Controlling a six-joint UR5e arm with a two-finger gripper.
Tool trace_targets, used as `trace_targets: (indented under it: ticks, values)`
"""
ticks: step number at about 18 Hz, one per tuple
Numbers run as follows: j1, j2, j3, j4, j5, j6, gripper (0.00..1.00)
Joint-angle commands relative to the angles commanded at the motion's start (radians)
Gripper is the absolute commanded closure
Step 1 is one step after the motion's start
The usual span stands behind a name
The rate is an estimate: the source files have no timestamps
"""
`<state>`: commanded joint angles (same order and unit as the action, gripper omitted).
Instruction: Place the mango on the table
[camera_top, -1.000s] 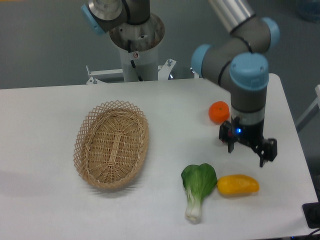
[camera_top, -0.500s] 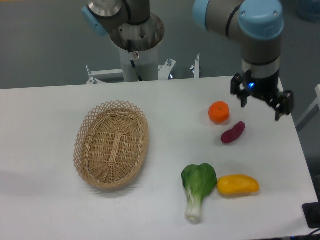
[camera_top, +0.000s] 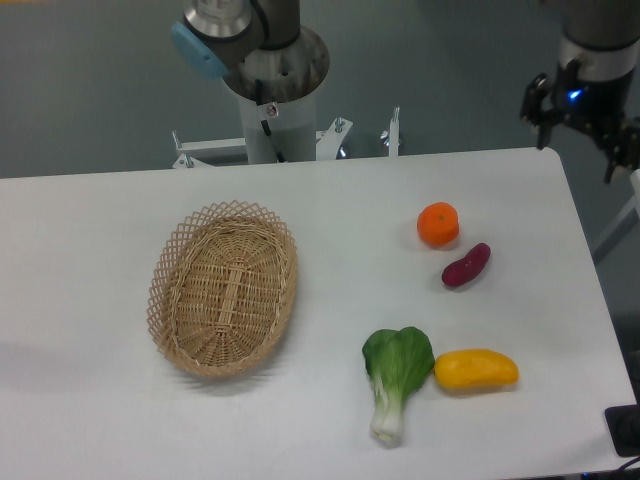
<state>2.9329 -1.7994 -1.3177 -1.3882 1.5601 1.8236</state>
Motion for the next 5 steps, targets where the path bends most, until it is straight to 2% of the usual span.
trace_targets:
  ticks: [5]
  values:
    - [0.008, 0.003, -0.009, 0.002, -0.009, 0.014, 0.00]
